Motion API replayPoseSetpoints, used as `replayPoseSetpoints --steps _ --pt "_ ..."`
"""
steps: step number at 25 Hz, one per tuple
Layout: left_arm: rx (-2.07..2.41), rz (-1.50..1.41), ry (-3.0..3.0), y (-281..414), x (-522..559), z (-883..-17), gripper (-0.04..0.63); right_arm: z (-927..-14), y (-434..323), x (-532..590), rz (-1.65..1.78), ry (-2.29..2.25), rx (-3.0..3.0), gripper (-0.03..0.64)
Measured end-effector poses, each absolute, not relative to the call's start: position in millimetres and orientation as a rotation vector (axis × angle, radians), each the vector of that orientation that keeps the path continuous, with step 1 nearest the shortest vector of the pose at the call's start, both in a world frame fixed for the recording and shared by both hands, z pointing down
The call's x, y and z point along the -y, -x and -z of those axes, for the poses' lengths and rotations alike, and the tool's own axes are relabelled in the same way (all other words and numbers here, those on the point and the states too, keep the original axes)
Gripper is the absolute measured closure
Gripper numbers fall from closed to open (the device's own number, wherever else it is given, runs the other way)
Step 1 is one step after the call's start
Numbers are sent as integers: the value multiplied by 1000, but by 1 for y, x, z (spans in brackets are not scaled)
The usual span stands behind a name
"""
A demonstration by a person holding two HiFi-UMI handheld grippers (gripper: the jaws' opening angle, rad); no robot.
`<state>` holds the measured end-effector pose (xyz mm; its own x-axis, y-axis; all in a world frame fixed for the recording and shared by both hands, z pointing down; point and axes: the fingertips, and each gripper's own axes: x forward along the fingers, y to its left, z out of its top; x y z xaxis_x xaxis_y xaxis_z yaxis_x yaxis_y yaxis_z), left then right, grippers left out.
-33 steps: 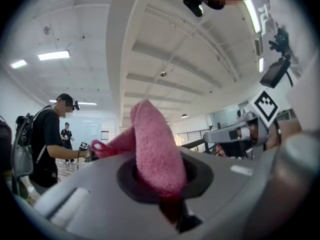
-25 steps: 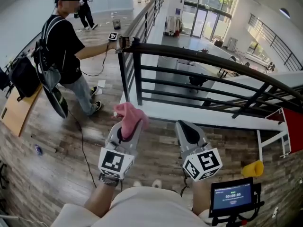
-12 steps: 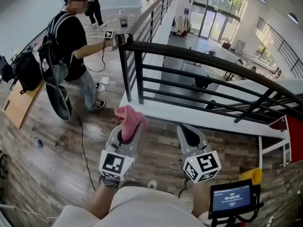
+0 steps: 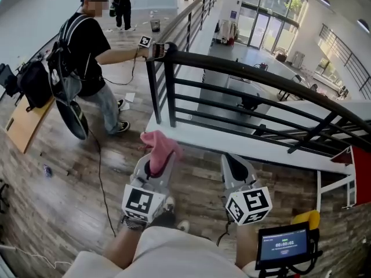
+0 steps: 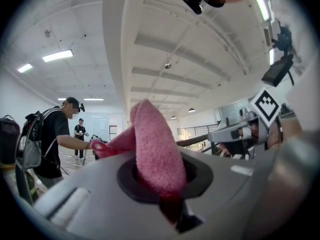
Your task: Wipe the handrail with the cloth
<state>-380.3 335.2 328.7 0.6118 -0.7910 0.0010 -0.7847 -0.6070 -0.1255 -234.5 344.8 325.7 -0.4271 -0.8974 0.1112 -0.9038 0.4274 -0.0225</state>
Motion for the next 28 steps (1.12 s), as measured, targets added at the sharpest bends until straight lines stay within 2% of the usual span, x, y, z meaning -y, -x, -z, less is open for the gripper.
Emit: replayPoseSetpoints --steps 10,28 --pt "-1333 88 2727 376 -323 -334 555 -333 235 -334 -138 -1615 2579 614" --pt "-1360 111 2722 379 -235 -346 555 -343 237 -248 -148 -1585 2544 614"
